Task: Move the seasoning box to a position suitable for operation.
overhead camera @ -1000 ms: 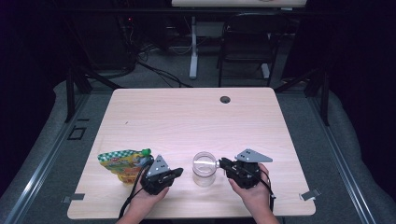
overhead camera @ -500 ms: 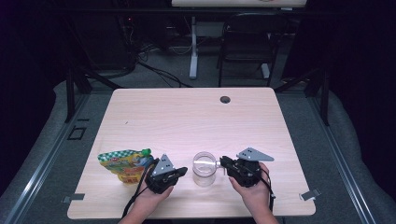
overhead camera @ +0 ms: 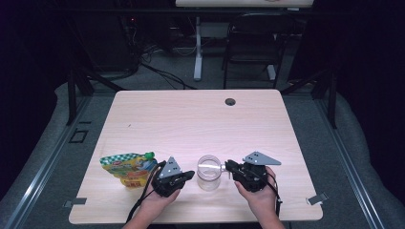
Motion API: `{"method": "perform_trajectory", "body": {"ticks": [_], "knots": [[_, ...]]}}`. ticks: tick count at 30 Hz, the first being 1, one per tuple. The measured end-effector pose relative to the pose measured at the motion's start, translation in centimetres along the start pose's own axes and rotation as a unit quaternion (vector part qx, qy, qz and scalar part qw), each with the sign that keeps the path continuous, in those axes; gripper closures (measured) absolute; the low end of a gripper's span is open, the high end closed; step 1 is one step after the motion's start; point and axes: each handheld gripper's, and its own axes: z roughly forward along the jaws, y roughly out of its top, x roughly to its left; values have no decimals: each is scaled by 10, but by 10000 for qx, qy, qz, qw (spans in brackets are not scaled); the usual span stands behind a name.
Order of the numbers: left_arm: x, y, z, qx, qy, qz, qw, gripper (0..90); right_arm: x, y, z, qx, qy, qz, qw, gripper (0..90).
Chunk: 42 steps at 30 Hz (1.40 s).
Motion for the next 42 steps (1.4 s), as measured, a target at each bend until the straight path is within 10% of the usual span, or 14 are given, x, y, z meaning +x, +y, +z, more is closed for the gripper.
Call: {"method": "perform_trajectory", "body": {"ticks": [42], "knots": [[-5, 13, -2, -134, -61, 44, 9999, 900, -3, -4, -1, -78, 128, 35, 9999, 749]]}}
